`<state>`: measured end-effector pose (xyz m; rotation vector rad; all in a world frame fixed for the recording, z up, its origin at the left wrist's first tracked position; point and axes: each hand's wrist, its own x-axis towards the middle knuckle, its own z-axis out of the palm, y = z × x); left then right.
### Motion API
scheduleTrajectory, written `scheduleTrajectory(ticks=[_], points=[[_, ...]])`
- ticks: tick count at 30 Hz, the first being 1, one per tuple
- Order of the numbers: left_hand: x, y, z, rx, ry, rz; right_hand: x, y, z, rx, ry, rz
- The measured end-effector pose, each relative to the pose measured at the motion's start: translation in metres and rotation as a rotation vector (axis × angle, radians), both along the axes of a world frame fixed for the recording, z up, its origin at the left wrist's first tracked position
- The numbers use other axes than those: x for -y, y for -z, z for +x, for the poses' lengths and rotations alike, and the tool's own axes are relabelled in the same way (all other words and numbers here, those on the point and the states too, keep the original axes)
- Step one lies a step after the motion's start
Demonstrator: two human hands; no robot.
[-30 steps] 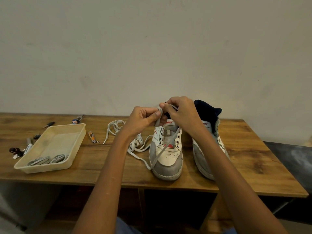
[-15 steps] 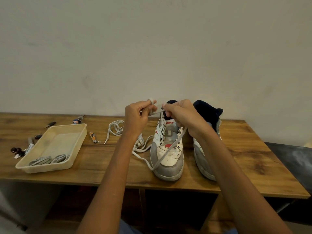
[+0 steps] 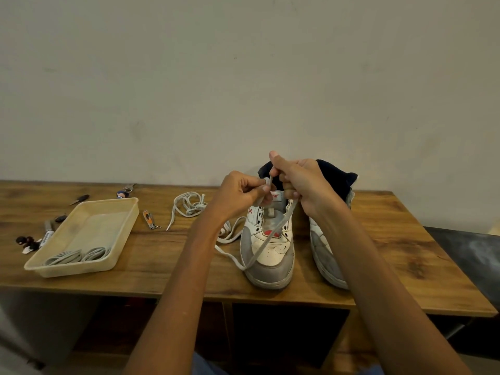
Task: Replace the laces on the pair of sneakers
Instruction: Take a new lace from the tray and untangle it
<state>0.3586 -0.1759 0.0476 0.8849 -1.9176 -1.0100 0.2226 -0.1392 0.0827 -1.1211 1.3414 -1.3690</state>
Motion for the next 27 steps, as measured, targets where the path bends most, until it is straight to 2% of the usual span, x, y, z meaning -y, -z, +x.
scheduleTrajectory(ticks=[4, 6, 7, 9, 10, 11, 13, 15, 17, 20, 25, 27], points=[[-0.008, -0.002, 0.002, 0.018, 0.117, 0.227, 0.002, -0.003, -0.008, 0.114, -0.019, -0.097], [-0.010, -0.004, 0.005, -0.057, 0.196, 0.293, 0.005, 0.003, -0.011, 0.069, -0.001, -0.124], [-0.011, -0.006, 0.007, -0.129, 0.237, 0.318, 0.007, 0.010, -0.012, -0.101, 0.038, -0.123], [-0.012, -0.012, 0.011, -0.302, 0.289, 0.345, 0.013, 0.025, -0.013, -0.665, 0.161, -0.090], [-0.012, -0.015, 0.014, -0.374, 0.285, 0.347, 0.014, 0.030, -0.011, -0.867, 0.213, -0.092], [-0.011, -0.017, 0.015, -0.428, 0.265, 0.347, 0.014, 0.031, -0.009, -0.929, 0.238, -0.125], [-0.010, -0.018, 0.018, -0.494, 0.206, 0.351, 0.013, 0.022, -0.004, -0.824, 0.153, -0.257], [-0.008, -0.017, 0.020, -0.566, 0.162, 0.365, 0.012, 0.011, 0.003, -0.659, -0.072, -0.358], [-0.006, -0.017, 0.021, -0.647, 0.129, 0.397, 0.007, 0.009, 0.013, -0.490, -0.261, -0.364], [-0.005, -0.018, 0.021, -0.691, 0.080, 0.430, 0.005, 0.015, 0.024, -0.240, -0.374, -0.301], [-0.007, -0.020, 0.024, -0.673, 0.071, 0.437, 0.009, 0.031, 0.031, -0.275, -0.371, -0.297], [-0.005, -0.020, 0.026, -0.692, 0.037, 0.429, 0.012, 0.033, 0.031, -0.346, -0.352, -0.277]])
